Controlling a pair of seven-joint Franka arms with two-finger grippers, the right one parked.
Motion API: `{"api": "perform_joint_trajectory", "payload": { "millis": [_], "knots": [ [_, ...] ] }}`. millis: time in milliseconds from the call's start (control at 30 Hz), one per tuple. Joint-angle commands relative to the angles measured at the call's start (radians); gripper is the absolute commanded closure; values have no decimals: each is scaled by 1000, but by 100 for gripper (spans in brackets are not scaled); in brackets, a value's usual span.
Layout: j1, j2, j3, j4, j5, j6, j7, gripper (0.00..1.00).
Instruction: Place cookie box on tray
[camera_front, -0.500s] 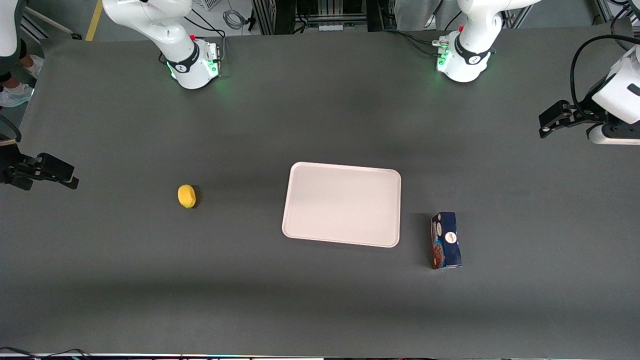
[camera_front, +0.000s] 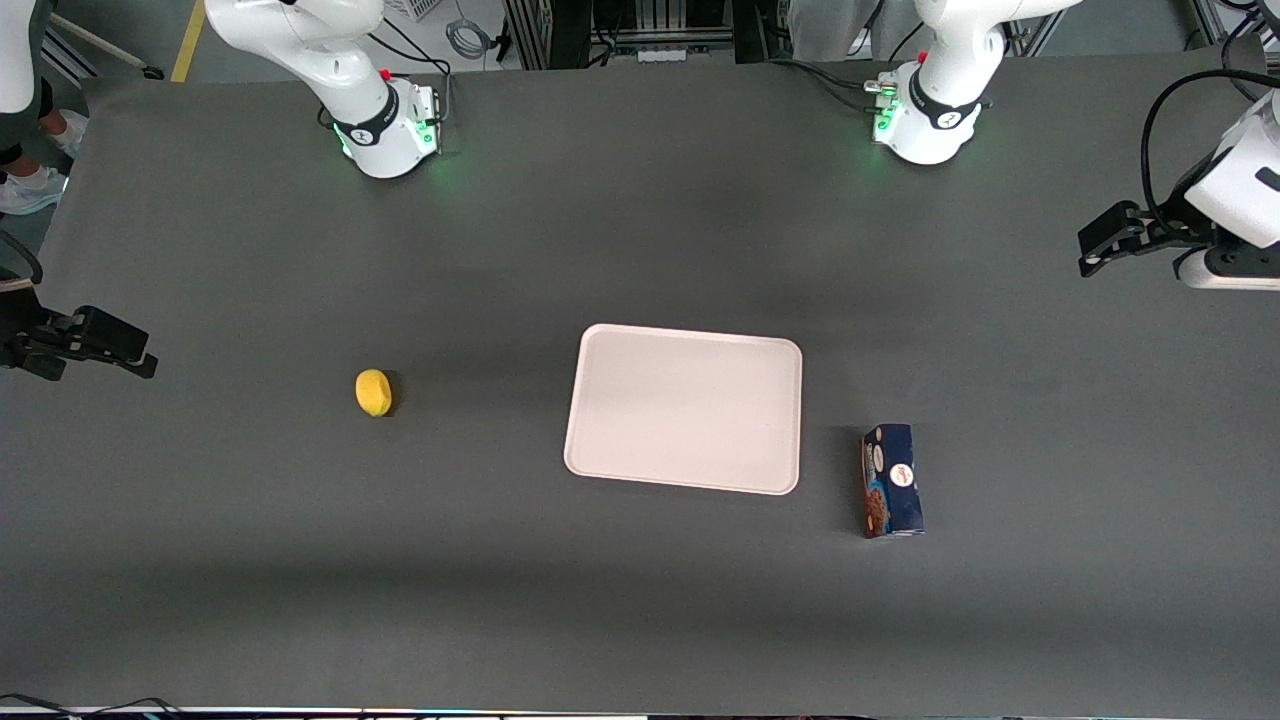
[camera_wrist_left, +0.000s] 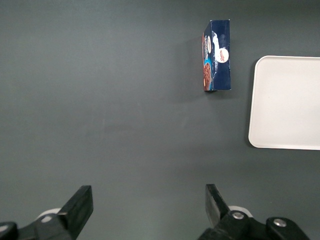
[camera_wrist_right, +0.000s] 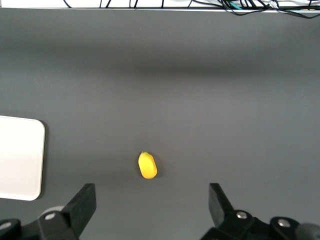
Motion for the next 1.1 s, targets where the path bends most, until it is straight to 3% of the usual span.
{"api": "perform_joint_trajectory", "payload": {
  "millis": [0, 600, 867, 1067],
  "knots": [
    [-8, -13, 5, -10, 1, 13, 2, 0],
    [-32, 30, -8, 0, -45, 77, -82, 0],
    [-72, 152, -58, 80, -41, 97, -226, 0],
    [-84, 244, -115, 89, -27, 217, -332, 0]
  ]
}}
